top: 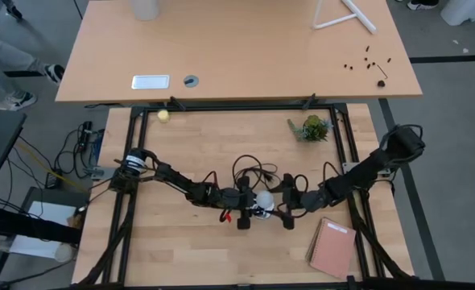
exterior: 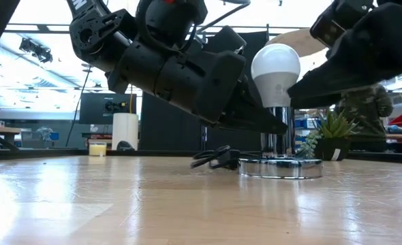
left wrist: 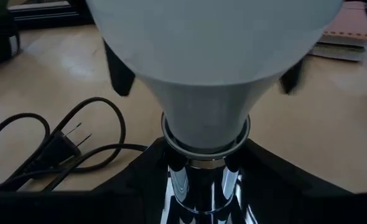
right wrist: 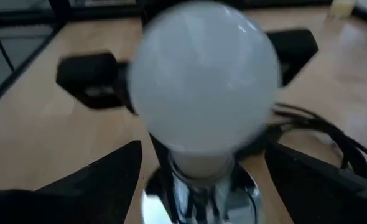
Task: Screw lightbulb
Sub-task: Remove the white lightbulb from the lamp
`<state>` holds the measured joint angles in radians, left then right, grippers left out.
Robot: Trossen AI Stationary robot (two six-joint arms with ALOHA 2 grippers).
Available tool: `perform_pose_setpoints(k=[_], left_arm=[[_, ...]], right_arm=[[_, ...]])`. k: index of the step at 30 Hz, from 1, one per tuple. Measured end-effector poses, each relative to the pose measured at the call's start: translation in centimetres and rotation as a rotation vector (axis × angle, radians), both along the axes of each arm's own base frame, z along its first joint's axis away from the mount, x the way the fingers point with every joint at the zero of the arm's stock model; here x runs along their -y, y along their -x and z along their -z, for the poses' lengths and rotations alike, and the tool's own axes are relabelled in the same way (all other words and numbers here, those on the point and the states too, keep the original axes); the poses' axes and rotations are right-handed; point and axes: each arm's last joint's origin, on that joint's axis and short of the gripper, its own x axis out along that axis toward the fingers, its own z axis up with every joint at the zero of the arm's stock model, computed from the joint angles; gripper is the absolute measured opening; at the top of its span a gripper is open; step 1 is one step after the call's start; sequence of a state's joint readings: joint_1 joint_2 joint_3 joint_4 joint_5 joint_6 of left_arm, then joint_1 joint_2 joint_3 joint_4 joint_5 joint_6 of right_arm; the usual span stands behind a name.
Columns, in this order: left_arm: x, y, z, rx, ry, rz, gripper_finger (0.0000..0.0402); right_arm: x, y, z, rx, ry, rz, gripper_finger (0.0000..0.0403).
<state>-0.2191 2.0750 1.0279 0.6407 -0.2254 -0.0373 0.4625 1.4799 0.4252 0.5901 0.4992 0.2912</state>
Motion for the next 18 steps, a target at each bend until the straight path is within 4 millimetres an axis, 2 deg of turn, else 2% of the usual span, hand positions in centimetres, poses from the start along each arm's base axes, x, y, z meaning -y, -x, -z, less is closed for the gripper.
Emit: perform_pose_setpoints(k=[3, 11, 15, 18], left_arm=[[-0.1, 0.0, 0.0, 0.002, 0.009, -0.026, 0.0184], [-0.1, 0.0, 0.0, -0.005, 0.017, -0.009, 0.0184], [0.1, 0.1, 0.1, -0.009, 0.015, -0.012, 0.0184], [0.3, 0.1, 0.1, -0.012, 0.011, -0.001, 0.0184]], right_arm=[[-0.2, -0.5, 0.0, 0.056, 0.015, 0.0, 0.0348], [1.0, -0.7, 1.0, -0.007, 0.064, 0.086, 0.0347], [1.5, 0.7, 0.9, 0.002, 0.066, 0.146, 0.0347], [2.2, 2.4, 1.1, 0.029, 0.078, 0.28, 0.0347]])
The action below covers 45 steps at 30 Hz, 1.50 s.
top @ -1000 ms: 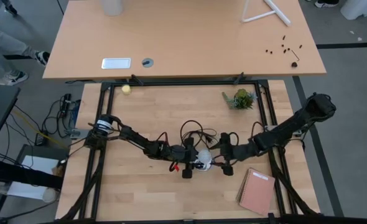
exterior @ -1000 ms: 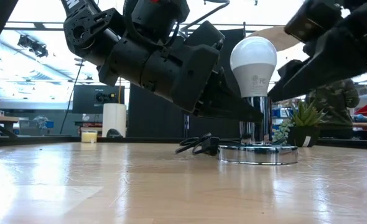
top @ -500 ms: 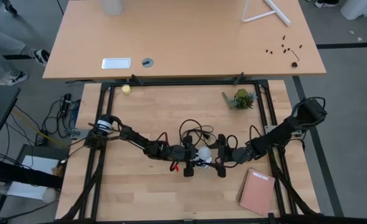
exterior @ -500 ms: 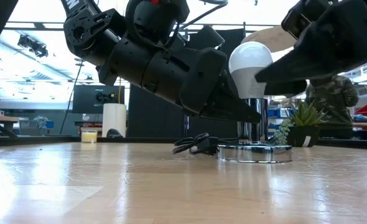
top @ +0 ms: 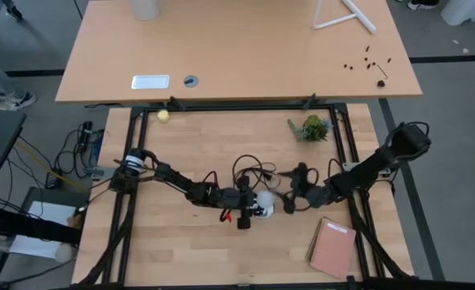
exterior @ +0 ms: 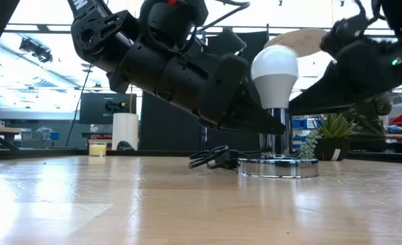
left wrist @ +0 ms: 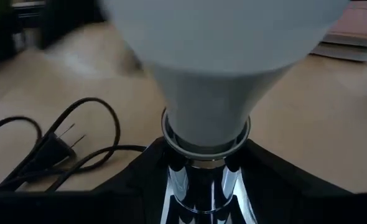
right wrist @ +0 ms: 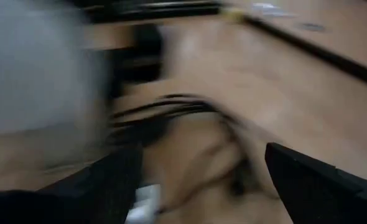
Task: Screw lightbulb
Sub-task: Remove the white lightbulb from the lamp
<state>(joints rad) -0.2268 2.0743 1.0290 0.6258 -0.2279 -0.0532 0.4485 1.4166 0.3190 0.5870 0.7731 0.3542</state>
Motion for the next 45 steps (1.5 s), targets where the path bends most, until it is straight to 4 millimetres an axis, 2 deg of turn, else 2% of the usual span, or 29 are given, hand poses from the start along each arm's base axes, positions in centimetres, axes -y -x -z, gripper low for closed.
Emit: perform_pose_setpoints(k=[3, 5, 11, 17, 22, 26, 36, 42, 45], left_arm=[[0.2, 0.0, 0.0, -0.001, 0.004, 0.017, 0.0184], [0.2, 0.0, 0.0, -0.001, 0.004, 0.015, 0.0184], [0.2, 0.1, 0.0, 0.002, 0.001, 0.007, 0.0184], [0.2, 0.0, 0.0, 0.008, 0.001, -0.004, 0.0184], [0.1, 0.0, 0.0, 0.011, -0.011, -0.049, 0.0184], [-0.1, 0.1, 0.0, 0.014, -0.007, -0.091, 0.0184], [0.1, 0.1, 0.0, 0.009, -0.004, -0.092, 0.0184], [0.2, 0.1, 0.1, 0.004, -0.007, -0.103, 0.0184], [0.2, 0.2, 0.1, 0.002, -0.011, -0.106, 0.0184]], right_arm=[[0.6, 1.4, 0.8, 0.014, -0.035, 0.122, 0.0347], [0.4, 1.6, 1.1, 0.006, -0.087, 0.082, 0.0347], [-1.6, 0.2, 0.0, 0.008, -0.121, -0.151, 0.0347], [-2.1, -0.8, -1.2, 0.023, -0.074, -0.199, 0.0347], [-2.5, -2.2, -0.8, -0.002, -0.055, -0.225, 0.0347], [-2.9, -3.4, 0.2, -0.044, -0.016, -0.227, 0.0347], [-2.5, -3.8, -0.3, 0.01, 0.034, -0.104, 0.0347], [-2.2, -2.2, 0.1, -0.045, 0.037, -0.014, 0.0347], [-1.8, -1.0, 0.4, -0.07, 0.044, 0.147, 0.0347]])
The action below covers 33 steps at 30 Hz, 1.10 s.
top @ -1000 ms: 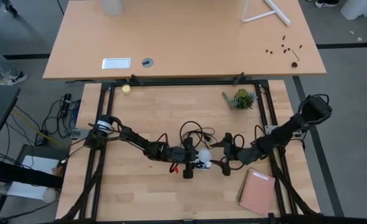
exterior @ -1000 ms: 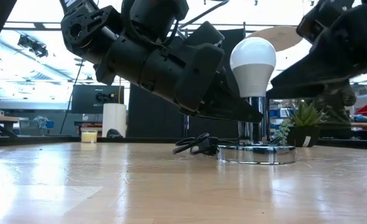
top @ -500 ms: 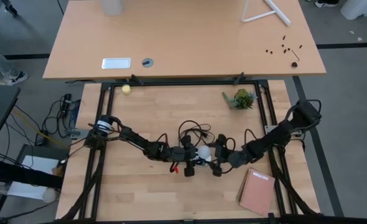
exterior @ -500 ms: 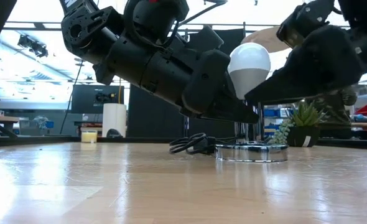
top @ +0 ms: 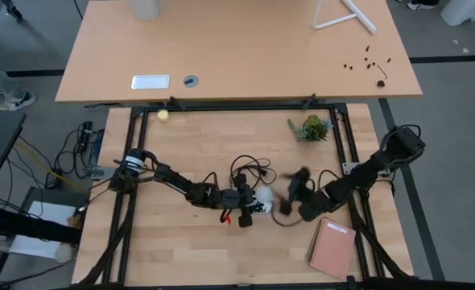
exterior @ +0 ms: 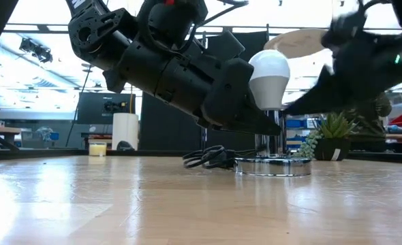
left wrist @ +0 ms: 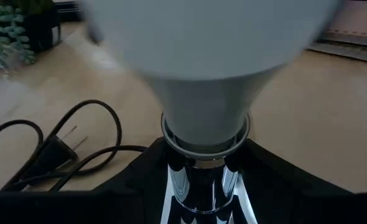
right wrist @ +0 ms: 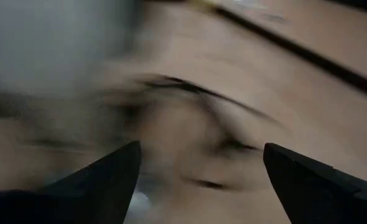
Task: Screw lightbulb
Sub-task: Remove the white lightbulb from the lamp
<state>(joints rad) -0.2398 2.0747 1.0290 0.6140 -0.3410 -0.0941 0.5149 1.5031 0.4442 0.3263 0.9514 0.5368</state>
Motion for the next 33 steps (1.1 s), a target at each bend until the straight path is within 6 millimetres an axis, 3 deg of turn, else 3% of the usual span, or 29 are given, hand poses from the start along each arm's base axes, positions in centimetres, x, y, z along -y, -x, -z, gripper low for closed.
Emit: perform_pose_setpoints(k=[3, 8, 11, 18, 33], left_arm=[[0.2, 0.0, 0.0, -0.001, 0.0, 0.015, 0.0184], [0.2, 0.0, 0.0, 0.0, -0.001, 0.02, 0.0184], [0.2, 0.0, 0.0, -0.001, -0.001, 0.019, 0.0184], [0.2, 0.0, 0.0, -0.001, -0.003, 0.014, 0.0184], [0.1, 0.1, 0.0, 0.003, -0.011, -0.009, 0.0183]], right_arm=[[0.9, 1.3, 0.7, 0.005, 0.003, 0.15, 0.0347], [-0.4, 0.4, 0.4, -0.082, -0.116, -0.131, 0.0347], [-1.0, -0.3, -0.4, -0.031, -0.131, -0.238, 0.0347], [-0.7, -1.2, -1.6, 0.055, -0.065, -0.287, 0.0347], [-0.2, -1.8, -1.8, 0.062, -0.106, -0.367, 0.0347]])
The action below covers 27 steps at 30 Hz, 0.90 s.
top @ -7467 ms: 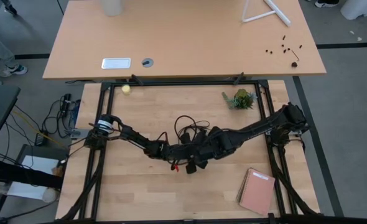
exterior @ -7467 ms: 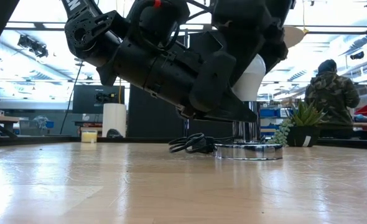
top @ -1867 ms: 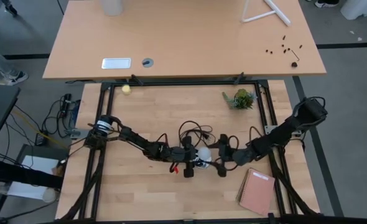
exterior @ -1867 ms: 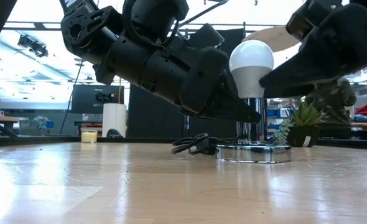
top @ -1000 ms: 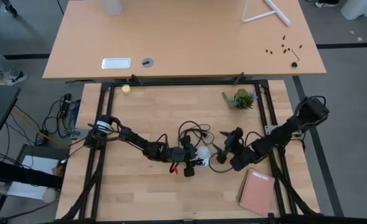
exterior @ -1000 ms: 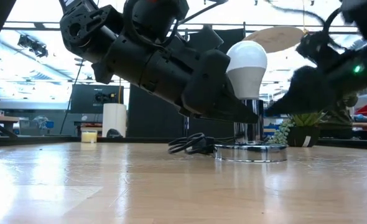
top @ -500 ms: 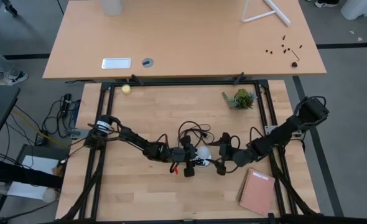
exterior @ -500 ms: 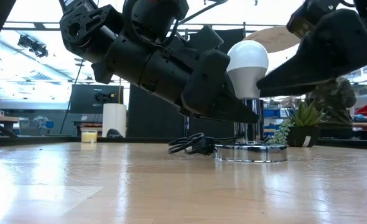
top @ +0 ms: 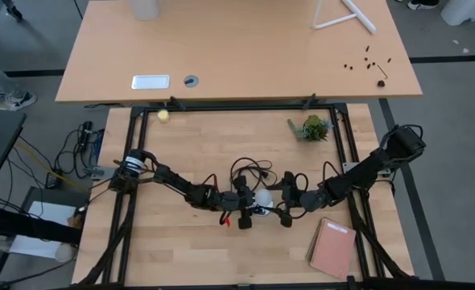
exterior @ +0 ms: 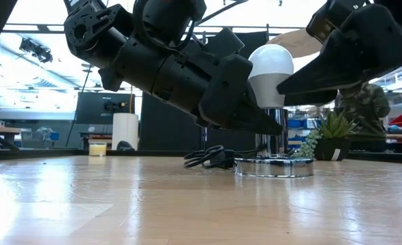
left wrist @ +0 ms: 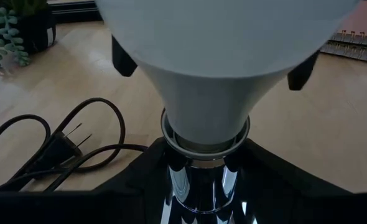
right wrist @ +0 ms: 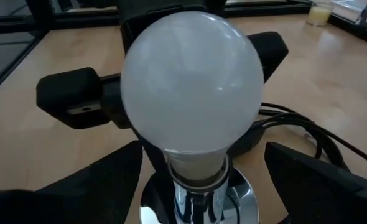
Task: Screw lightbulb
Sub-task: Remove the white lightbulb from the lamp
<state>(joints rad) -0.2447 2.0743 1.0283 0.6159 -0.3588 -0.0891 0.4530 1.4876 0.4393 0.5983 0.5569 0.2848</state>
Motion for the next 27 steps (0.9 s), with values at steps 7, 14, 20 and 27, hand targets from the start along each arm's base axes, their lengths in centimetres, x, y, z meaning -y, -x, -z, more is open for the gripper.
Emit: perform_pose_setpoints(k=[7, 14, 20, 27], left_arm=[[0.0, 0.0, 0.0, 0.0, -0.002, -0.003, 0.0175], [0.0, 0.0, 0.0, 0.0, -0.002, -0.003, 0.0174], [0.0, 0.0, 0.0, 0.001, -0.002, -0.005, 0.0174], [0.0, 0.0, 0.0, 0.003, 0.013, -0.017, 0.0173]], right_arm=[[0.0, -0.1, -0.1, 0.012, -0.006, -0.001, 0.0347], [-0.3, -0.2, -0.4, 0.035, -0.058, -0.06, 0.0347], [-0.4, -1.1, 0.7, -0.008, -0.032, -0.053, 0.0347], [-0.6, -2.4, 1.0, 0.02, 0.031, 0.005, 0.0347]])
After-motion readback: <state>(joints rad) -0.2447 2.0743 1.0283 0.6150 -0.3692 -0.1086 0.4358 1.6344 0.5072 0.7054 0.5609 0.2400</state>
